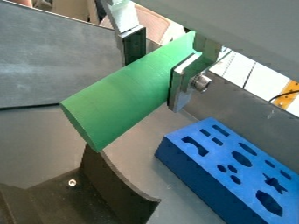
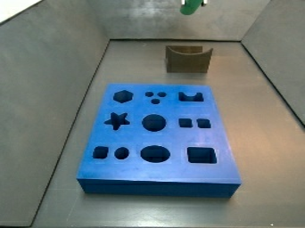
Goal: Pick up the oval object. Move up. Place the oval object on the fixture. Regrasp the oval object. Move to above the board. Insert the oval object.
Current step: Place the oval object on the fixture.
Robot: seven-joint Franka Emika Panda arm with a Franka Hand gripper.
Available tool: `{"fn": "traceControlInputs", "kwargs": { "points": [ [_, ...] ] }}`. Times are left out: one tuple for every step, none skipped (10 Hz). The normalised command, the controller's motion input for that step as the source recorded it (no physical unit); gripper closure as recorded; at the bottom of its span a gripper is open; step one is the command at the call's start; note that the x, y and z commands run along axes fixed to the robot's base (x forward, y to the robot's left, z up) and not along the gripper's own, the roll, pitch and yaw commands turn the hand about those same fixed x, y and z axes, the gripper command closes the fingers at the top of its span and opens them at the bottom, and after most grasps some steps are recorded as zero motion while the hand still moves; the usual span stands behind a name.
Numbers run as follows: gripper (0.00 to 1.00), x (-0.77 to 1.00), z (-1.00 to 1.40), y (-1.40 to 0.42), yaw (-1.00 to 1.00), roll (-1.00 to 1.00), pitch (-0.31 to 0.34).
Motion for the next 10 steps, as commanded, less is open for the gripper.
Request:
{"fn": "traceControlInputs", "kwargs": {
  "points": [
    [1.0, 0.13, -1.0, 0.13, -0.08, -1.0, 0.306],
    [1.0, 0.15, -1.0, 0.14, -0.18, -0.96, 0.313],
    [1.0, 0.15, -1.0, 0.14, -0.21, -0.87, 0.284],
    [1.0, 0.16, -1.0, 0.14, -0.25, -0.65, 0.198],
    [1.0, 0.16, -1.0, 0.14, -0.27, -0.48, 0.13],
    [1.0, 0.18, -1.0, 0.14, -0.26, -0.28, 0.06],
    [1.0, 0.18, -1.0, 0.14, -0.25, -0.22, 0.027],
    [1.0, 0.16, -0.81, 0.12, -0.21, -0.18, -0.028],
    [1.0, 0.13, -0.6, 0.09, -0.18, -0.17, -0.058],
    [1.0, 0.1, -0.4, 0.07, -0.14, -0.16, -0.079]
  ]
}}
